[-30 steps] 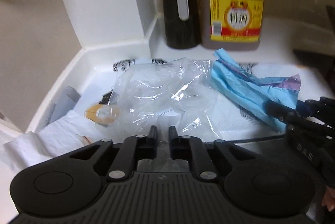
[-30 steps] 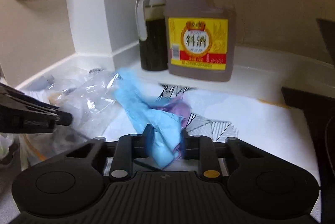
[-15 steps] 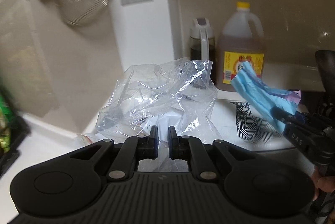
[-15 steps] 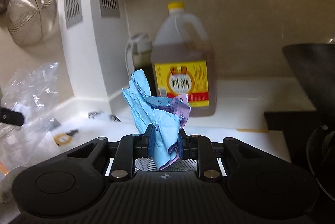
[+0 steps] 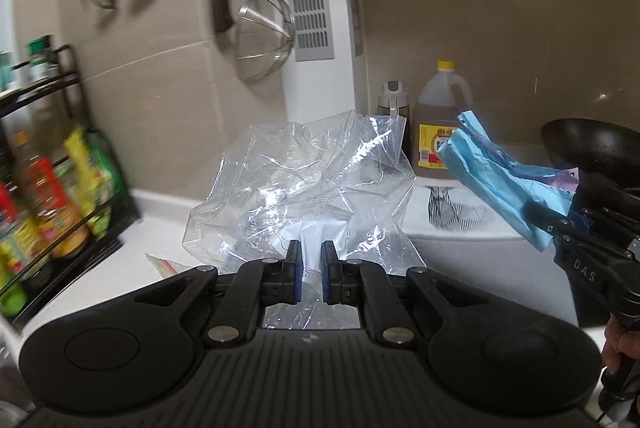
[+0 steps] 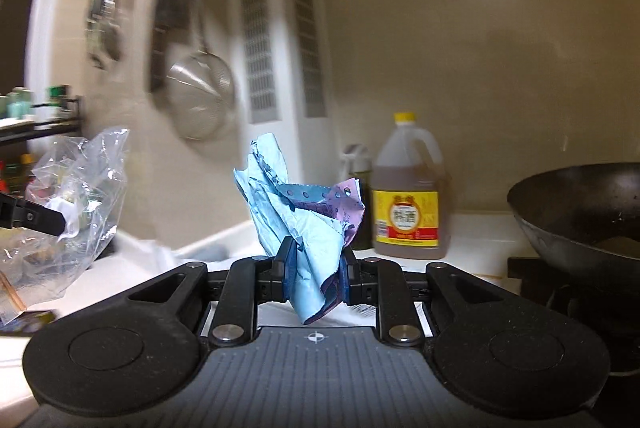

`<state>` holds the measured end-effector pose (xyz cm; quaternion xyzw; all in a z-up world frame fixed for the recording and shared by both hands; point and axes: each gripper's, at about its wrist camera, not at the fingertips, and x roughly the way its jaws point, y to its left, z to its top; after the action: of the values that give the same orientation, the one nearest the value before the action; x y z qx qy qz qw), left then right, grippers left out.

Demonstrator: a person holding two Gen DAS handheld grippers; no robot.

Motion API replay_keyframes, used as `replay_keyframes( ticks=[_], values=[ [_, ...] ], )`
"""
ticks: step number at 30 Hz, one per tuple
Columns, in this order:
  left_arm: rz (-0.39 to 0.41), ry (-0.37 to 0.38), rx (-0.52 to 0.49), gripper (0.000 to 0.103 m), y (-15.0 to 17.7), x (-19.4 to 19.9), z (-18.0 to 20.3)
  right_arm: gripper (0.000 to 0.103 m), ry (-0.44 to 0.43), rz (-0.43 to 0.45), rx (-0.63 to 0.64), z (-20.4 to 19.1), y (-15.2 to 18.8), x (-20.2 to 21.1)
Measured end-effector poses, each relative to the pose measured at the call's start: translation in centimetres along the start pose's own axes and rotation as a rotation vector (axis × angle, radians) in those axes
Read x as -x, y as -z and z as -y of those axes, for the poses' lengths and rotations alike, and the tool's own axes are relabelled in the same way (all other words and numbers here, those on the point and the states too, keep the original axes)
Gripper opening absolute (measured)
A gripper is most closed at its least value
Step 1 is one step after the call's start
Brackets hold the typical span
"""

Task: Collect trash
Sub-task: 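Lift the clear bag and blue cloth and carry them down toward the bin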

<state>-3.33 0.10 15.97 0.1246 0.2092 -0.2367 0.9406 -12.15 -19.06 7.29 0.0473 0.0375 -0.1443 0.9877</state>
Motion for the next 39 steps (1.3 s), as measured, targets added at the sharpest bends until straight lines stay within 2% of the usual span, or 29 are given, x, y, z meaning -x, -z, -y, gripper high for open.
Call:
replay_keyframes(
  ticks=[8, 17, 22, 30, 34, 39],
  values=[
    [-0.031, -0.015, 0.026, 0.01, 8.2, 11.0, 0.0, 0.023, -0.167, -0.063, 0.052, -3.2, 2.2, 9.4],
    [-0.129, -0.052, 0.101, 0.01, 17.9, 17.6, 0.7, 0.023, -0.299, -0.192, 0.125, -6.9, 6.3, 17.3],
    [-0.191, -0.066, 0.133, 0.01, 22.2, 18.7, 1.7, 0.023, -0.324, -0.29, 0.159, -8.8, 9.8, 19.8],
    [-0.264, -0.097, 0.178, 0.01, 26.5, 19.2, 2.1, 0.023, -0.328, -0.432, 0.223, -10.9, 14.7, 22.3],
    [-0.277, -0.118, 0.175, 0.01, 27.8, 19.3, 2.2, 0.023, -0.325, -0.467, 0.236, -11.3, 15.8, 22.9],
    [-0.304, -0.124, 0.178, 0.01, 28.7, 18.9, 2.4, 0.023, -0.316, -0.468, 0.262, -11.6, 16.0, 23.4]
  ],
)
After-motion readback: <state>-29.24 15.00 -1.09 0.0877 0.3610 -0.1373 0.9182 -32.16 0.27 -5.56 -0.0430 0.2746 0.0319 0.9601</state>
